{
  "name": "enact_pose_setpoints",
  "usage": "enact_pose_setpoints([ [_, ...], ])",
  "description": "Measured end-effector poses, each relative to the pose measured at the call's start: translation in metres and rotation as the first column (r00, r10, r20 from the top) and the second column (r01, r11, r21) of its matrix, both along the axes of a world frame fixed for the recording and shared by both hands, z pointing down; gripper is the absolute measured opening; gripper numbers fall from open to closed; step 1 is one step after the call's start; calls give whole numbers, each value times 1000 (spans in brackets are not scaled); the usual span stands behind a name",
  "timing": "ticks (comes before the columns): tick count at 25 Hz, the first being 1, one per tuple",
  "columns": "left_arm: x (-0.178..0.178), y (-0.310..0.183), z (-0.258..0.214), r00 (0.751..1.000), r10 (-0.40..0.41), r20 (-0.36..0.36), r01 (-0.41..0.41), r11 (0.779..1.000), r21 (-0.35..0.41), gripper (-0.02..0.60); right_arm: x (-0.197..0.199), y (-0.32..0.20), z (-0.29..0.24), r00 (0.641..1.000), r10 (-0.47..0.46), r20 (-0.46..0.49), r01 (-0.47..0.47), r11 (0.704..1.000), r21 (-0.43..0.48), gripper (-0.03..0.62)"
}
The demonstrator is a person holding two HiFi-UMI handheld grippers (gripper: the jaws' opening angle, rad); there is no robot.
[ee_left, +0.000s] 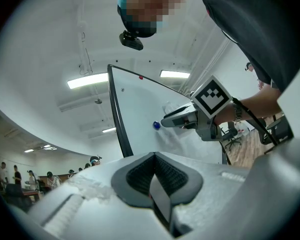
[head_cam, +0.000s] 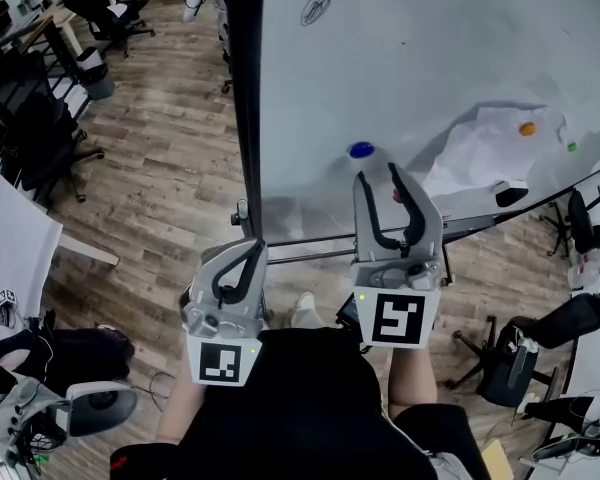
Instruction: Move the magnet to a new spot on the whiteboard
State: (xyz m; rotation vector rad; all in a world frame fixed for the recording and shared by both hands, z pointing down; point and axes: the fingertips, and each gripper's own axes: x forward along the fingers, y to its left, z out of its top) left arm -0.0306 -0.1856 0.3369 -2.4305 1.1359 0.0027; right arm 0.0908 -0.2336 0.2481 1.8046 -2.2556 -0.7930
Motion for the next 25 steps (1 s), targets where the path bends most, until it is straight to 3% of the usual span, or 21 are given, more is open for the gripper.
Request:
enact_pose_setpoints([
  [9, 11, 14, 0, 998, 62, 5, -62, 998, 1, 2, 14, 27, 0, 998, 41, 41, -41, 999, 11, 9],
  [25, 27, 48, 7, 983, 181, 15, -181, 983, -21, 2, 31, 85, 17, 985, 114, 128, -110, 993, -36, 3],
])
